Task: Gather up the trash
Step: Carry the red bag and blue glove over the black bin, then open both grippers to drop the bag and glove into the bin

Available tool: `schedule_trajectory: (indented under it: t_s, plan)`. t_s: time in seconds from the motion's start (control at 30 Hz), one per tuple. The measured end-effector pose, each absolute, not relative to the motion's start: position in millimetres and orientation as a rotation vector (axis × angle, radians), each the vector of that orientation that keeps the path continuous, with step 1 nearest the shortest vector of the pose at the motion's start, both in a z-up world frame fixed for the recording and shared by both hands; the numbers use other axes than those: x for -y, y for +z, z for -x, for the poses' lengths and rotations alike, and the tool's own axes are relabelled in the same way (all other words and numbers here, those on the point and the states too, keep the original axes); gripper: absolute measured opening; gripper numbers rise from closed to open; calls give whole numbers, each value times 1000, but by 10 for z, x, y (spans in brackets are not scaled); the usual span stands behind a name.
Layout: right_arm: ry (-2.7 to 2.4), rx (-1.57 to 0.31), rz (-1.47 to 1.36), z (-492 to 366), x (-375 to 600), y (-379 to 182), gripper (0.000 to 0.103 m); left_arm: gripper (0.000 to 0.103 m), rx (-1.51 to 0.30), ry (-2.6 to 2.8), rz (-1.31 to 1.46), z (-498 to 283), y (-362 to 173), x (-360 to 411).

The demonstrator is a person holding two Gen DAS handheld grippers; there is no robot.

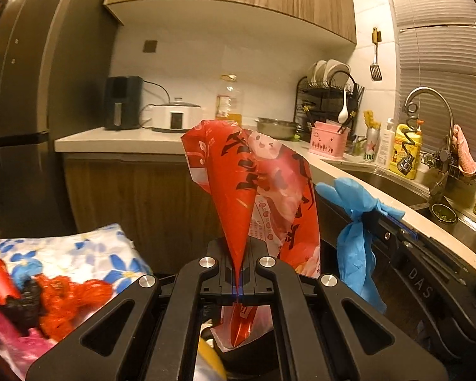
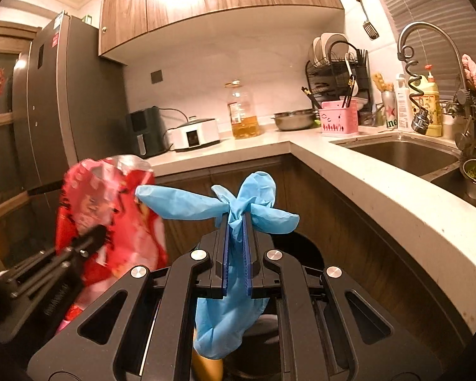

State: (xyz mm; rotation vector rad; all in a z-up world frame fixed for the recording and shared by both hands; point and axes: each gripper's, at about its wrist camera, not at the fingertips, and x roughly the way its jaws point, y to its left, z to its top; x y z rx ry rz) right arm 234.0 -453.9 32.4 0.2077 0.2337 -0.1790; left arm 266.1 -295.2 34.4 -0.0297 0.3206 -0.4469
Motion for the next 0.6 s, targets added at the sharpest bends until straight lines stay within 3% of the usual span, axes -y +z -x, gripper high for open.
schedule_trajectory:
  t_s: [0.47,0.53,0.6]
  plan:
    - [-198,-249,-202,-2607,4747,202,9,1,-392,-501,10,-3090,24,3312]
    - [-200,-253,-203,-2642,4769,192,9,5,-396,-507,20,-3119,-9,3308]
    - [-203,-255,-208,-2672,4803,182,10,20,-404,-505,20,-3157,-38,3309]
